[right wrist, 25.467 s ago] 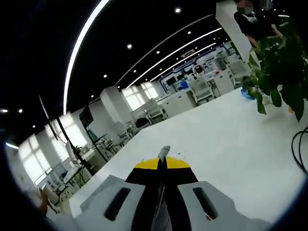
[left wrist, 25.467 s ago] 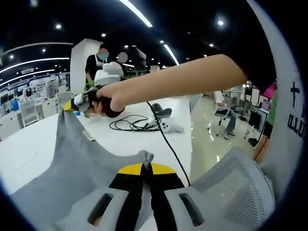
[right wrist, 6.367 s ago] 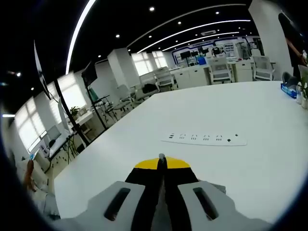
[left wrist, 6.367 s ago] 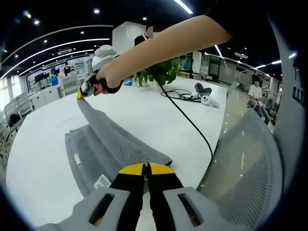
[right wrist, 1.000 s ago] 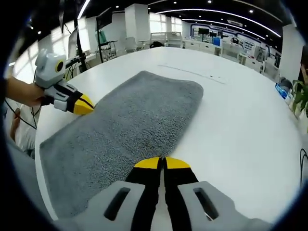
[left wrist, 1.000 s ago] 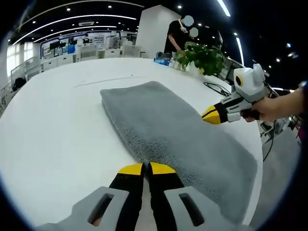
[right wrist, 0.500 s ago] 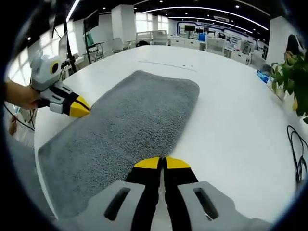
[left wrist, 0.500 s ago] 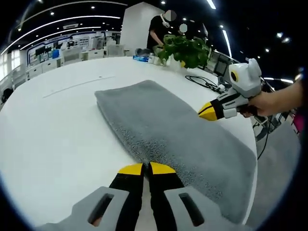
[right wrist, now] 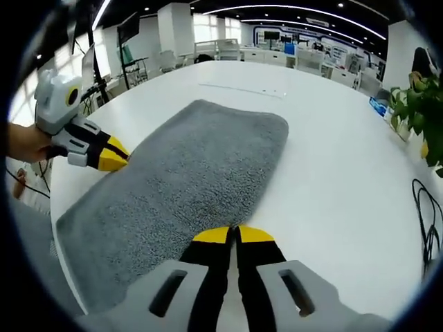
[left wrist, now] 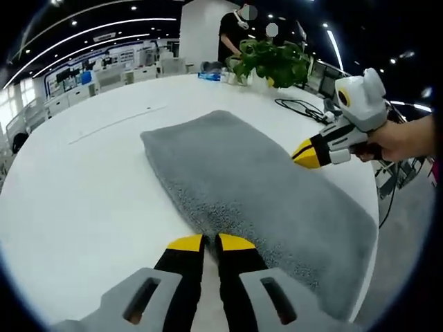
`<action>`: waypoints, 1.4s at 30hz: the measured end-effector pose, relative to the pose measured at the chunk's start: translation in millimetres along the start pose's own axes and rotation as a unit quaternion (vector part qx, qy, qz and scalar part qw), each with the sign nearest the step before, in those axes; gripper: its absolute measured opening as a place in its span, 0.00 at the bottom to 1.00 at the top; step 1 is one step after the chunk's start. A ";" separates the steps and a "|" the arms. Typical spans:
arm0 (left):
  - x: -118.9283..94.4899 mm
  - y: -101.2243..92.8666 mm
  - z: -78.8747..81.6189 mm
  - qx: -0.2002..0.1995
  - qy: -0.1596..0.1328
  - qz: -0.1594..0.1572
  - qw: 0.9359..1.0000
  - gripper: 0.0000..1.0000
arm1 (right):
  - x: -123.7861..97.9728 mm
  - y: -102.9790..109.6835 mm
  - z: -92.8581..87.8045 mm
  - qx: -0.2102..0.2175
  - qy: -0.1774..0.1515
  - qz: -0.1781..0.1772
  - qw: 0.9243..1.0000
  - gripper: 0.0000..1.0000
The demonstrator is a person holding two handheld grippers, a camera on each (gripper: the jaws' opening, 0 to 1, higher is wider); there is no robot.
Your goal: Fold the towel on the table until its edges align and the towel forms a compact rectangular stack.
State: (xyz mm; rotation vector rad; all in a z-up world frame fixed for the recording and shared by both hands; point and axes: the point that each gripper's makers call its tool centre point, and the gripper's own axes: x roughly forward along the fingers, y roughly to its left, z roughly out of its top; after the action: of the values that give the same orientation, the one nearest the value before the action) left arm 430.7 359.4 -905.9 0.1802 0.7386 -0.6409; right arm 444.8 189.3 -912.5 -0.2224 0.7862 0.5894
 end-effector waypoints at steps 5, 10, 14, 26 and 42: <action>-13.1 1.9 5.8 -0.003 -0.011 0.005 1.000 0.22 | -9.1 -1.1 6.7 -0.005 -0.023 0.002 1.000 0.04; -31.2 -4.0 7.0 0.025 -0.016 0.006 1.000 0.26 | -21.1 5.1 13.2 -0.032 -0.042 0.014 0.999 0.08; -42.5 -10.7 3.9 0.047 -0.014 0.009 0.999 0.32 | -28.8 12.5 12.7 -0.047 -0.044 0.020 0.998 0.11; -68.7 -51.9 -5.7 0.106 -0.015 -0.036 0.994 0.40 | -55.9 52.9 -3.8 -0.095 -0.042 0.079 0.991 0.12; -72.9 -119.6 -31.9 0.196 0.009 -0.102 0.975 0.42 | -81.7 76.4 -35.9 -0.111 -0.032 0.106 0.988 0.17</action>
State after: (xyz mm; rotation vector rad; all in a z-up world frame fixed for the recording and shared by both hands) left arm 299.7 310.8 -872.1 0.4774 0.6476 -0.9802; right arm 333.9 203.6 -876.6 -0.3256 0.6868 0.8822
